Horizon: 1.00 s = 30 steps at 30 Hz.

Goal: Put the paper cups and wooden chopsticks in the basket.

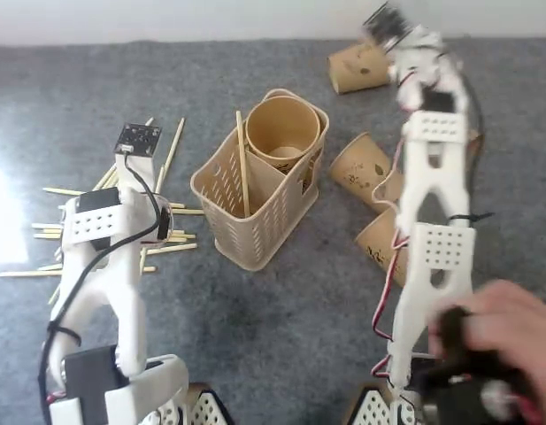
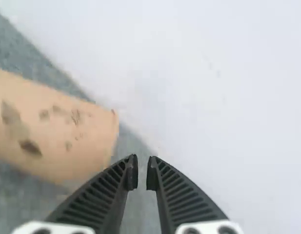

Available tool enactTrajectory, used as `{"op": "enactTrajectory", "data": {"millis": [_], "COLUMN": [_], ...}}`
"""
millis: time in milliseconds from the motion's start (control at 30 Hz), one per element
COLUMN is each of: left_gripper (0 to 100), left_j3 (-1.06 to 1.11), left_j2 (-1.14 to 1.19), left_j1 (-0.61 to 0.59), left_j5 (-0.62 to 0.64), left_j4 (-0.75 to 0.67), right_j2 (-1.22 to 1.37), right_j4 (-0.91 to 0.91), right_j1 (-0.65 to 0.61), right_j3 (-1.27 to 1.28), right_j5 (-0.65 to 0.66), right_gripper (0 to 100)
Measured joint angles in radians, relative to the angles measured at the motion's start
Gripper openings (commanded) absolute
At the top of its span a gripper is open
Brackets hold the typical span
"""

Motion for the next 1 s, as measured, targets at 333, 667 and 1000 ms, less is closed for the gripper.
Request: {"op": "enactTrajectory", "data": {"millis": [333, 667, 1000], "left_gripper": [1, 1, 1], "left_j3": [0.029, 0.048, 0.061], "left_j2": [-0.002, -0.002, -0.003], "left_j1": [0.028, 0.046, 0.046], "left_j5": [0.029, 0.034, 0.055], "left_j4": [-0.028, -0.068, -0.106], "right_j2": [0.226, 0.227, 0.229], "right_j4": [-0.468, -0.183, 0.516], "right_j1": [-0.158, -0.144, -0.098], "right_j3": [0.0, -0.034, -0.408], "right_j5": [0.152, 0.16, -0.028], "right_gripper": [4.6, 4.6, 4.6]}}
